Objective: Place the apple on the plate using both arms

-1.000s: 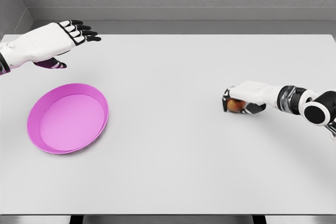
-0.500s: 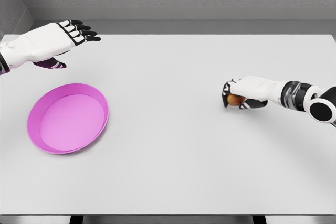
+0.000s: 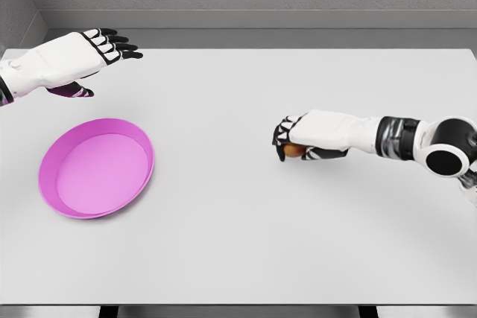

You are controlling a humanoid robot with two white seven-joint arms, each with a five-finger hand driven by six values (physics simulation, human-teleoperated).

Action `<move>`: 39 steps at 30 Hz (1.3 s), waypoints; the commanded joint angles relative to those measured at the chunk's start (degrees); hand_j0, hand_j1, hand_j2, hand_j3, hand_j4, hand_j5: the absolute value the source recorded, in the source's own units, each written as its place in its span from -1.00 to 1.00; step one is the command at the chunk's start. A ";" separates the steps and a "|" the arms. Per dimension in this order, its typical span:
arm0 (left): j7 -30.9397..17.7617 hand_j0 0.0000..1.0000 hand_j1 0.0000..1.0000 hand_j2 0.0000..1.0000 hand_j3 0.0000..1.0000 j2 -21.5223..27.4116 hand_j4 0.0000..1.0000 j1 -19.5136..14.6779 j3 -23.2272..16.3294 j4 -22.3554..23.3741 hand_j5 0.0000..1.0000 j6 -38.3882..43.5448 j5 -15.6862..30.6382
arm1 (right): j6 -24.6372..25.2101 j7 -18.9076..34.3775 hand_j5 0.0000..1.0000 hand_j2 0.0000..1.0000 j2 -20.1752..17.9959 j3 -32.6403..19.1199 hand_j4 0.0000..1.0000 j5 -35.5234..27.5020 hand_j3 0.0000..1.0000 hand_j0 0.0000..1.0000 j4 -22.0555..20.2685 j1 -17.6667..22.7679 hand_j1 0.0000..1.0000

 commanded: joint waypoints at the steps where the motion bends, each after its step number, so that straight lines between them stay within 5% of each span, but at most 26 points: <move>1: 0.03 1.00 1.00 1.00 1.00 0.06 1.00 0.00 0.07 0.00 1.00 0.03 0.34 | -3.14 -0.23 -0.21 -0.21 1.22 0.00 -0.21 -1.47 -0.21 -0.21 -0.06 0.00 -0.21; 18: 0.03 1.00 1.00 1.00 1.00 0.06 1.00 0.00 0.07 0.00 1.00 0.03 0.34 | -4.46 -0.15 -0.21 -0.21 13.26 2.19 -0.21 -1.82 -0.21 -0.21 -0.06 -2.02 -0.21; 25: 0.03 1.00 1.00 1.00 1.00 -0.12 1.00 0.00 -0.02 0.00 1.00 0.03 0.34 | -3.85 -0.15 -0.20 -0.20 15.37 4.22 -0.20 -1.82 -0.20 -0.20 -0.06 -3.25 -0.20; 26: 0.03 1.00 1.00 1.00 1.00 -0.12 1.00 0.00 -0.02 0.00 1.00 0.03 0.34 | -3.85 -0.23 -0.15 -0.15 15.37 4.13 -0.15 -1.82 -0.15 -0.15 -0.06 -3.25 -0.15; 28: 0.03 1.00 1.00 1.00 1.00 -0.12 1.00 0.00 -0.02 0.00 1.00 0.03 0.34 | -2.44 -0.85 0.99 0.99 15.37 4.13 0.99 -1.82 0.99 0.99 -0.06 -3.25 0.99; 36: 0.03 1.00 1.00 1.00 1.00 -0.12 1.00 0.00 0.07 0.00 1.00 0.03 0.34 | -3.14 -0.85 0.99 0.99 15.11 4.13 0.99 -1.73 0.99 0.99 -0.15 -3.25 0.99; 39: 0.03 1.00 1.00 1.00 1.00 -0.03 1.00 0.00 -0.02 0.00 1.00 0.03 0.34 | -5.07 -0.76 0.99 0.99 10.10 -2.28 0.99 -1.73 0.99 0.99 -0.15 -4.22 0.99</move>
